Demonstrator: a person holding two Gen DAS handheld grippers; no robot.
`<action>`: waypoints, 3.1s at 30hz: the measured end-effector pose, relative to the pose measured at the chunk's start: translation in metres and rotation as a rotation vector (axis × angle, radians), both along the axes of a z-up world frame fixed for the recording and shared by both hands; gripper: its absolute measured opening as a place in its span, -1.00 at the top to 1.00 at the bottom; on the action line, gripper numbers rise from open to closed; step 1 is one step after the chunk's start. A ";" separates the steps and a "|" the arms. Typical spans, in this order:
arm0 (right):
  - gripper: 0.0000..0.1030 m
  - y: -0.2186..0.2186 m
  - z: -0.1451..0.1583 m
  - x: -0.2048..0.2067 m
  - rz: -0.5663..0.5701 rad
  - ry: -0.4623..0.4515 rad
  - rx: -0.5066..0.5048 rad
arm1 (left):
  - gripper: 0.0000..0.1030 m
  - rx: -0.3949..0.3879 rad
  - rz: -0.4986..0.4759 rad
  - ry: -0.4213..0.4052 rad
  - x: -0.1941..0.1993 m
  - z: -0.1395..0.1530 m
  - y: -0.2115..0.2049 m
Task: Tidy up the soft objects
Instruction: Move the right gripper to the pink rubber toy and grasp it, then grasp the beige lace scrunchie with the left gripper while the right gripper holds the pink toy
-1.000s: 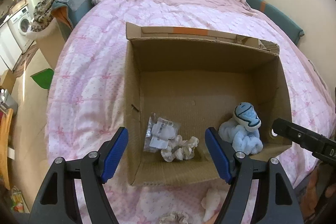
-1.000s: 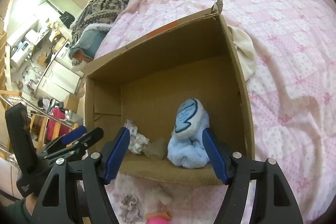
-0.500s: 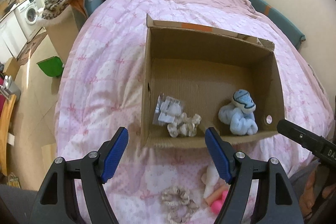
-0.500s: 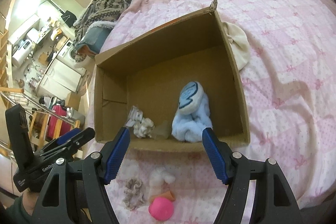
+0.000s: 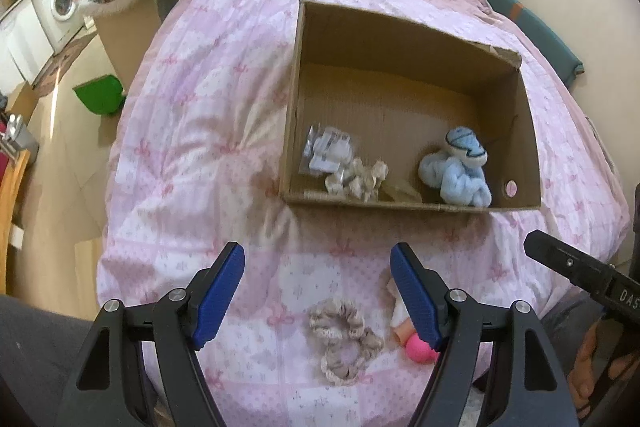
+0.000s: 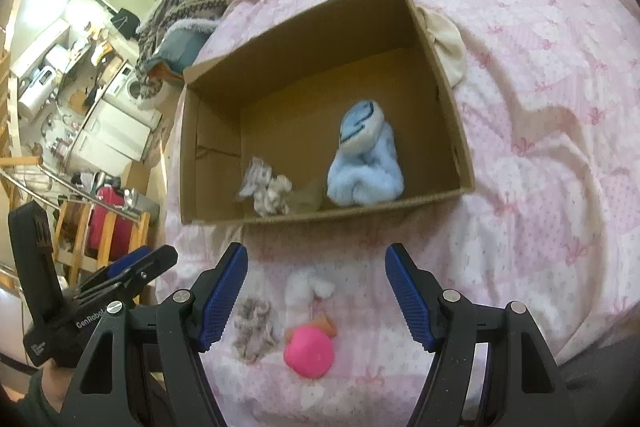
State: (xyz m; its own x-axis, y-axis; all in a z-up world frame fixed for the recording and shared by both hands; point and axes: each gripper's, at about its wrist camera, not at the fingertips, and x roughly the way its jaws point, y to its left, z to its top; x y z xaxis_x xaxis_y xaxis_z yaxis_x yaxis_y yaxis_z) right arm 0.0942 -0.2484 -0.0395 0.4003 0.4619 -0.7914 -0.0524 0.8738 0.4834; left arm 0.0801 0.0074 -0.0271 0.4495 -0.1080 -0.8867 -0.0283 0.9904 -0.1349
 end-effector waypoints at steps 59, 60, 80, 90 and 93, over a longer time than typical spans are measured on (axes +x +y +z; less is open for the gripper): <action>0.05 0.031 -0.036 -0.011 0.093 0.134 -0.103 | -0.42 0.083 -0.066 0.398 0.001 -0.117 -0.043; 0.05 0.031 -0.037 -0.011 0.093 0.135 -0.109 | -0.42 0.102 -0.068 0.395 0.001 -0.119 -0.043; 0.05 0.029 -0.037 -0.012 0.096 0.135 -0.103 | 0.77 0.009 -0.010 0.236 0.013 -0.075 0.002; 0.05 0.035 -0.033 -0.014 0.110 0.117 -0.101 | 0.77 -0.040 0.026 0.163 -0.007 -0.043 0.007; 0.05 0.033 -0.024 -0.014 0.114 0.097 -0.088 | 0.77 -0.046 0.032 0.116 -0.008 -0.019 0.016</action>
State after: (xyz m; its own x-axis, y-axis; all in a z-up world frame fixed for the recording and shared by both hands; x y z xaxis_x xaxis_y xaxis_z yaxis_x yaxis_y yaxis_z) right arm 0.0801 -0.2151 -0.0638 0.2685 0.4274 -0.8633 -0.1106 0.9039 0.4131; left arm 0.0722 0.0229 -0.0463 0.3482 -0.1372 -0.9273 -0.0774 0.9817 -0.1743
